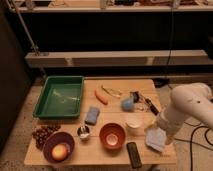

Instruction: Place eraser in paper cup

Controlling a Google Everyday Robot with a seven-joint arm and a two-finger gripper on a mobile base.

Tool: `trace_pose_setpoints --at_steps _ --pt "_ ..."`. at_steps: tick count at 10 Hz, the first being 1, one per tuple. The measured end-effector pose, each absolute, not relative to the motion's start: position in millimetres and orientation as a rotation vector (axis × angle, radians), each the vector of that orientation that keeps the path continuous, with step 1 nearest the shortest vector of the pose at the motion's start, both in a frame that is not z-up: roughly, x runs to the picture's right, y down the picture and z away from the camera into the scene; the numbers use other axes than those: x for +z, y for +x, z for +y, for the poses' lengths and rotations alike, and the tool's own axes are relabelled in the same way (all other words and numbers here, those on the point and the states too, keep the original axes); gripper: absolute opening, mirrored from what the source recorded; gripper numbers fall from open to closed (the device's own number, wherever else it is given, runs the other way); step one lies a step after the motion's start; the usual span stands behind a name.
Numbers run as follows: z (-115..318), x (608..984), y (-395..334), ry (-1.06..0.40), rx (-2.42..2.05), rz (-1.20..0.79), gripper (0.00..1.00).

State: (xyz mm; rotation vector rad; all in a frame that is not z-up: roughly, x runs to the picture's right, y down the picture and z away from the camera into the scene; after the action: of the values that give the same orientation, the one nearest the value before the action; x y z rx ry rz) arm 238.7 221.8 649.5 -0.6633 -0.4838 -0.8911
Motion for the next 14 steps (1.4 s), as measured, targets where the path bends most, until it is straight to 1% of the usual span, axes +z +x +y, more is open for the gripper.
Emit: trace_pose_setpoints --at_steps 2,6,9,11,14 --pt "243 664 239 -0.72 -0.96 -0.425 0.65" --pt "248 666 240 -0.727 -0.976 -0.419 0.65" --pt "268 679 203 -0.605 -1.163 -0.584 0.65" --pt "275 682 175 -0.539 -1.288 -0.698 0.65" --pt "277 681 166 -0.513 -1.34 -0.735 0.65"
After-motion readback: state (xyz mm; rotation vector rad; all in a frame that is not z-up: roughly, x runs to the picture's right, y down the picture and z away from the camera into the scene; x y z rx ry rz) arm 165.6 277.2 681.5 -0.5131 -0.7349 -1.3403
